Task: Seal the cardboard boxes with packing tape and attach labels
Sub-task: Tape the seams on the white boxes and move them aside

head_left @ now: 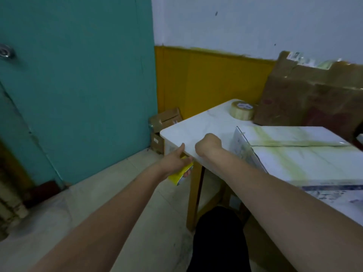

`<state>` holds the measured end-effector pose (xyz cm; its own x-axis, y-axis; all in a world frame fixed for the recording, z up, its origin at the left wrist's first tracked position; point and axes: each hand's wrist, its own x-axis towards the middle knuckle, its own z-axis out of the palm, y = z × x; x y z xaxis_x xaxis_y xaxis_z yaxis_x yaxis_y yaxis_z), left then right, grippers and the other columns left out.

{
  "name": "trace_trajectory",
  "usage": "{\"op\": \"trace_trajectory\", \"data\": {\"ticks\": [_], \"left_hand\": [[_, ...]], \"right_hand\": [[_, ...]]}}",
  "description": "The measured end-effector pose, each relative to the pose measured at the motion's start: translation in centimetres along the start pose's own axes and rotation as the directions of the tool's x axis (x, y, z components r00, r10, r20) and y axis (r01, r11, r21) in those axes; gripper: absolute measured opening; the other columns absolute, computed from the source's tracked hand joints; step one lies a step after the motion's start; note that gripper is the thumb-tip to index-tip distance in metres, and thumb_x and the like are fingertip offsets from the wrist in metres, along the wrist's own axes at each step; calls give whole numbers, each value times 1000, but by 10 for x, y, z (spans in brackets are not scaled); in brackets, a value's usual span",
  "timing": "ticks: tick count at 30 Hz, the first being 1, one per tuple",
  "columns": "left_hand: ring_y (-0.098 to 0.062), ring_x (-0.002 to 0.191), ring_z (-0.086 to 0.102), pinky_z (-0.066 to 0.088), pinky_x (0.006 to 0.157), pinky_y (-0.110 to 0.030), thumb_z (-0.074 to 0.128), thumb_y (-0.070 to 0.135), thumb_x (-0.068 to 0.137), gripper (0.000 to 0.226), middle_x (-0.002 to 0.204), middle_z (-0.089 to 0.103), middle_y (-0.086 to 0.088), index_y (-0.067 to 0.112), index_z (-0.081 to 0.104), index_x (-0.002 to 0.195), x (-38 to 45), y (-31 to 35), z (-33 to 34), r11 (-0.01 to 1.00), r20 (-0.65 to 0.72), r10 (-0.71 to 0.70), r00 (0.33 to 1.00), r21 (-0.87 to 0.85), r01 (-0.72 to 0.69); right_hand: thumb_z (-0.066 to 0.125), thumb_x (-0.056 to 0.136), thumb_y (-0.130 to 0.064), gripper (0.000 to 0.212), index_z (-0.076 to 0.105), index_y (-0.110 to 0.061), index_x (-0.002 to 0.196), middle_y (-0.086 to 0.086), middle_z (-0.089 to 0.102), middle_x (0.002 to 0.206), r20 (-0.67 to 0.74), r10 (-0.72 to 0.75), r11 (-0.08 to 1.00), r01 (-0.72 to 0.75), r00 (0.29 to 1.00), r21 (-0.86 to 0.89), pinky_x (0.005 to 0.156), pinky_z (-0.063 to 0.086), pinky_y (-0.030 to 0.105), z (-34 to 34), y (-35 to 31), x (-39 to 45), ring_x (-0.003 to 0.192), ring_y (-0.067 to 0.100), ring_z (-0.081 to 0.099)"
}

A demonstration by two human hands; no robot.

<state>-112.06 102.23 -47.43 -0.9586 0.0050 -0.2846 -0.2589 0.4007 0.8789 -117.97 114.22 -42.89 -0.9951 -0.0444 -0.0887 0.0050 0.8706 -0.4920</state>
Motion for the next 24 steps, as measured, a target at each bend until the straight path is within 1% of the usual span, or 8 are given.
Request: {"op": "trace_trajectory", "data": {"ticks": [3,7,9,11,14,19,21,24], "left_hand": [[-15,68,63,52,55,-17,48,32,106,71,94,66,-8,31,3,160,8,-6,13,995,-83,85,993,-36,-88],[-16,66,62,54,60,-24,44,37,106,58,105,66,-10,34,20,159,21,-17,22,986,-215,128,968,-82,-148],[-21,84,68,57,73,-26,46,39,105,58,118,65,-9,33,25,158,25,-16,23,987,-259,140,956,-42,-156],[-31,122,59,53,98,-38,48,44,103,61,146,51,-10,30,25,158,29,-13,21,987,-276,162,948,47,-155],[-30,136,45,47,105,-41,49,45,102,65,159,37,-10,26,22,159,33,-7,22,986,-290,157,944,92,-136],[-35,136,44,40,107,-40,33,59,102,71,155,40,-18,23,14,160,40,4,32,974,-370,27,929,218,59],[-38,140,35,34,113,-45,37,59,100,78,158,29,-22,16,13,159,36,12,33,927,-455,-27,890,321,192],[-43,142,20,30,114,-51,55,51,95,94,158,11,-23,11,-1,159,24,22,38,792,-552,173,815,570,218]], "right_hand": [[58,97,-16,29,57,-2,122,16,58,132,-58,38,999,-35,998,38,87,44,26,15,10,5,124,30,55],[59,98,-24,26,62,-2,112,16,63,122,-143,-56,998,57,988,3,78,39,25,27,22,8,115,30,59],[61,97,-26,26,63,-2,107,17,63,116,-197,-114,993,110,974,-32,75,38,26,33,25,6,108,31,61],[66,94,-30,34,59,-2,112,17,54,121,-256,-122,993,117,959,-35,76,42,28,35,28,3,103,32,61],[73,88,-37,59,43,-2,125,17,40,131,-300,-35,999,38,953,6,84,49,31,33,32,0,106,31,60],[61,95,-20,36,44,-7,124,15,38,131,-334,-63,998,67,940,-1,85,49,35,33,19,-20,106,31,59],[57,96,-16,31,48,-6,125,15,41,129,-344,-119,990,139,931,35,84,49,36,27,10,-33,104,31,59],[52,97,-10,30,51,-4,126,16,44,128,-387,-213,960,266,897,89,74,44,34,-11,2,-47,98,33,60]]}}
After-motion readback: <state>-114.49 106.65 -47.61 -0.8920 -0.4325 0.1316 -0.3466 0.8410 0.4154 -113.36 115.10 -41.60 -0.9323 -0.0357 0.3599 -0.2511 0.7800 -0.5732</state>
